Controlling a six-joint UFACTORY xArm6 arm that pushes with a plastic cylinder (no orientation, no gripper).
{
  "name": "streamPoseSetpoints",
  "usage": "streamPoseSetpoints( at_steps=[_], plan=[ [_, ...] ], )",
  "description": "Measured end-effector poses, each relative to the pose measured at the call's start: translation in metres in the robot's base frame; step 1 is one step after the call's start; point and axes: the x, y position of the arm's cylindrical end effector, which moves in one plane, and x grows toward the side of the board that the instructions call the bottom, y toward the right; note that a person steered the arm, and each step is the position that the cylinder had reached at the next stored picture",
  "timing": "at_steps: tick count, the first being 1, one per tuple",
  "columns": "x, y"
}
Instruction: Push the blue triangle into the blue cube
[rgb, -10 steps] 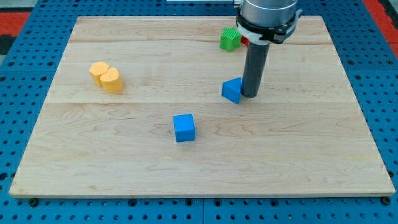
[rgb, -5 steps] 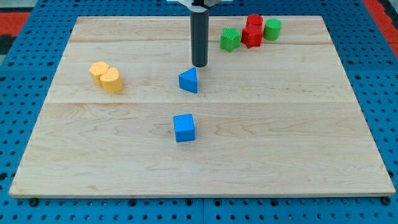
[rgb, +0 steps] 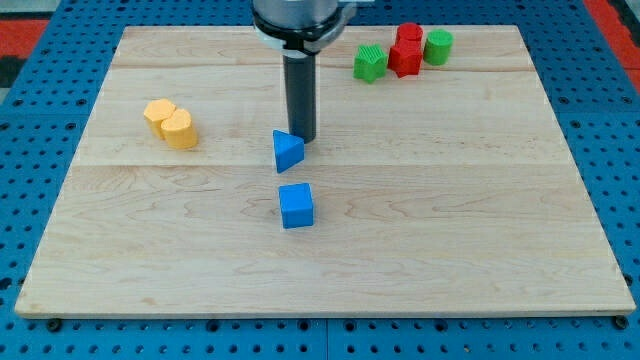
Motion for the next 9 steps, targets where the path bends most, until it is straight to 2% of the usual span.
streamPoseSetpoints(
  at_steps=[3, 8, 9],
  plan=[
    [0.007, -0.004],
    [0.077, -0.008],
    [0.041, 0.031]
  ],
)
